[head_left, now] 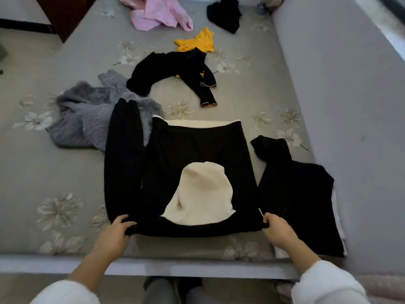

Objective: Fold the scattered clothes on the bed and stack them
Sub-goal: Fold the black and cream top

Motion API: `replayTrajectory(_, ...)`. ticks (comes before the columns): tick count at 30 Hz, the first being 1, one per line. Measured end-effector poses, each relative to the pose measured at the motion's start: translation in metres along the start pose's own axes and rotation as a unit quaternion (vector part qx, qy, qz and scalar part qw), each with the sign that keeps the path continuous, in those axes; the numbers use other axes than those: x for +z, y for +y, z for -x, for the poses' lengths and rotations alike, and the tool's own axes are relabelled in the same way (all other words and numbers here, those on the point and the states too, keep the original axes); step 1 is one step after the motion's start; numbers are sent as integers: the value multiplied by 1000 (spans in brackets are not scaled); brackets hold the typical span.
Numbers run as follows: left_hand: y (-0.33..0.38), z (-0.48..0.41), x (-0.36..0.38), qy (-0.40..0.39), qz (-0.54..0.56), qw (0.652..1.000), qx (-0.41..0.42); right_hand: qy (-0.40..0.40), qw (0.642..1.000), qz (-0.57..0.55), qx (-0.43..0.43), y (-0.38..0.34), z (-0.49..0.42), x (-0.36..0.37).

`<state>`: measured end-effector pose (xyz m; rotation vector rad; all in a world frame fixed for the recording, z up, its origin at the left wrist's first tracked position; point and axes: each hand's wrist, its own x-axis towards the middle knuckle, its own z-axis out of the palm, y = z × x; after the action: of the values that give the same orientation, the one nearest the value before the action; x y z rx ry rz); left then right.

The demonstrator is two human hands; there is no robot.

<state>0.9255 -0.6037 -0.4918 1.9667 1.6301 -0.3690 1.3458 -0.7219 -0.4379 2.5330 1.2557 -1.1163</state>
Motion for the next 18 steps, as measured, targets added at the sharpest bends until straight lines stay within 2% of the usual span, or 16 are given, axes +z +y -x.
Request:
replayTrajectory(3,-7,5,13,-21,-28,999,-10,-45,997,55,29,8,-2,18)
replayTrajectory(8,-7,-9,31,-188,-46,980,-51,-163,977,126,54,5,-23,42)
replayTrajectory(11,20,-33,31,-154,-16,985,-75,-125,989,66,38,-22,-44,51)
replayTrajectory(14,57,-64,33,-95,101,989,-49,-66,996,-30,46,-56,-74,61)
replayTrajectory(16,80,-83,37,-68,179,981,-36,-14,993,-104,58,-74,-93,65)
replayTrajectory(18,99,-110,38,-39,212,976,-36,44,980,-180,67,-90,-119,66)
